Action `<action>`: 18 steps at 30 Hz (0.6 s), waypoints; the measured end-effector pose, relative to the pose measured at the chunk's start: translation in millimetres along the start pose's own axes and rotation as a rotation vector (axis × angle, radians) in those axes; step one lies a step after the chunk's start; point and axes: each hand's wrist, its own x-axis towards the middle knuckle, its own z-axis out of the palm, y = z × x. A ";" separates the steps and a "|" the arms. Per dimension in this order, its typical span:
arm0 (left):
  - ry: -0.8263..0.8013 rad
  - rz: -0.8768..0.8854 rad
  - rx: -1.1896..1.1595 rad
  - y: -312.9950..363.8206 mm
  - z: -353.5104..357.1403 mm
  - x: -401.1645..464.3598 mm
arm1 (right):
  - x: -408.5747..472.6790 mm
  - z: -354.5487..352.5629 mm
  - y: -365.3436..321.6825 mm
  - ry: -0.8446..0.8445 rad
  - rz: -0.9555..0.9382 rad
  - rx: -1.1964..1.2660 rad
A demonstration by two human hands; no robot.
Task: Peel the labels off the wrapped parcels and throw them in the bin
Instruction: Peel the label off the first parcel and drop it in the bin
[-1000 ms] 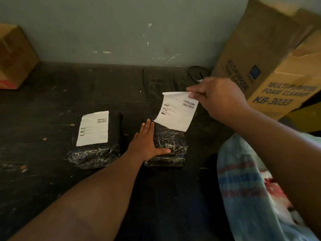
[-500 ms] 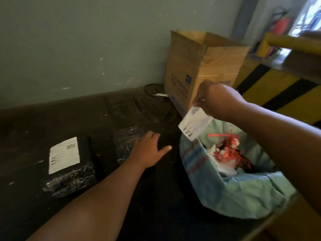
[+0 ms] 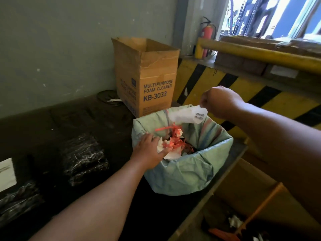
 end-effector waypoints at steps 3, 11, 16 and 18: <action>0.010 -0.071 0.014 -16.1 -2.5 8.1 | 0.3 3.8 -6.5 0.004 -0.119 -0.171; -0.007 -0.229 0.018 32.7 52.0 12.1 | 11.3 97.6 46.0 0.004 0.048 0.261; 0.005 -0.190 0.011 23.2 45.2 26.4 | 15.1 93.3 59.6 0.034 0.087 0.317; 0.010 -0.197 0.002 24.5 47.3 28.3 | 15.0 99.5 64.6 0.032 0.103 0.324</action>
